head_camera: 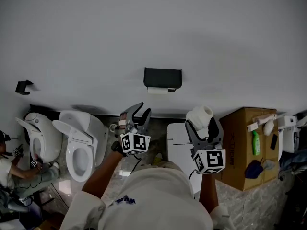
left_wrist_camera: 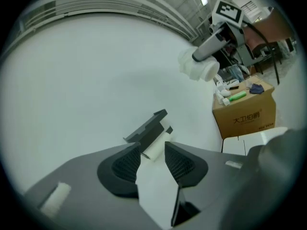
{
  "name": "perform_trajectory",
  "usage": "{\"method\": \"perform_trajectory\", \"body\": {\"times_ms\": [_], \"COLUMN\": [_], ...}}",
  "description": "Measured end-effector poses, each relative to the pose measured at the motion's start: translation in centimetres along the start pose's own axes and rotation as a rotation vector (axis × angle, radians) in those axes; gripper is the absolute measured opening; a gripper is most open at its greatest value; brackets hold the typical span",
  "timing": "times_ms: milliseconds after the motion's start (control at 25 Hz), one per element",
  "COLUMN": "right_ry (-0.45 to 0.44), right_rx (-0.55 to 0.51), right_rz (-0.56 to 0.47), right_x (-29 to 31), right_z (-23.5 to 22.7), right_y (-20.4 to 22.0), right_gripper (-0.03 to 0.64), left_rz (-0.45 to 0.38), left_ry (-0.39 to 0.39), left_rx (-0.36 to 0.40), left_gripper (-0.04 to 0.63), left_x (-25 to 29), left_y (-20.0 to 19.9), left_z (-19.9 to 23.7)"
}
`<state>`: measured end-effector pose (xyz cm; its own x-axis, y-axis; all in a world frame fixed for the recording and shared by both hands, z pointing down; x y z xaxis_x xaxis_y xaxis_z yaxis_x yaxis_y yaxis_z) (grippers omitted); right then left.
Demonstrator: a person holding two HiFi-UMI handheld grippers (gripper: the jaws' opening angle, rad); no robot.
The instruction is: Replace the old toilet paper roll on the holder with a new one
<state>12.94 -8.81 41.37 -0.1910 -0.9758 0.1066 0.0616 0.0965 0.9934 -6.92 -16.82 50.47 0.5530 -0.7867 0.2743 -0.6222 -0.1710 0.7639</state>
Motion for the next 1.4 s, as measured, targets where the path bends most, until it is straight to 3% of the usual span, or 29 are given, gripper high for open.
{"method": "perform_trajectory", "body": {"times_ms": [280,520,1000,1400], "right_ry": [0.009,0.017,0.014,-0.004], "right_rx": [0.006,0.034,0.047,0.055], "right_rz": [0.011,0.015,0.016,0.025], "right_x": [0.6,1.2,3.2,4.3], "right_z": [-1.8,-2.8,-4.1,-4.3], "right_y": [0.5,1.3,1.5,2.0], "right_gripper": [0.388,0.388,0.388,0.388], "left_rz": [0.125,0.176,0.216,0.243], "left_ry": [-0.010,-0.014,0.023,-0.025], "left_rx": [0.304,0.465,0.559,0.661], "left_gripper": [0.166,0.183,0.192,0.179], "left_x": [5.1,8.4,12.2,13.0], "left_y": [2.5,2.6,2.8,3.1], "left_z": [-0.8,-1.5,-2.5,-2.0]}}
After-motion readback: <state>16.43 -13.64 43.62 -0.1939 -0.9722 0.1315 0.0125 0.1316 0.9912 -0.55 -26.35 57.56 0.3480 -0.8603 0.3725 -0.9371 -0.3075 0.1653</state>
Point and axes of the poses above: the fingertips, and each gripper's own axes: x forward along the fingers, z to its left, y out of its underside, the point moved 3 cm from there along -x, backward along the fingers, and after that the axes turned 4 degrees about y, right-handed, at the moved point
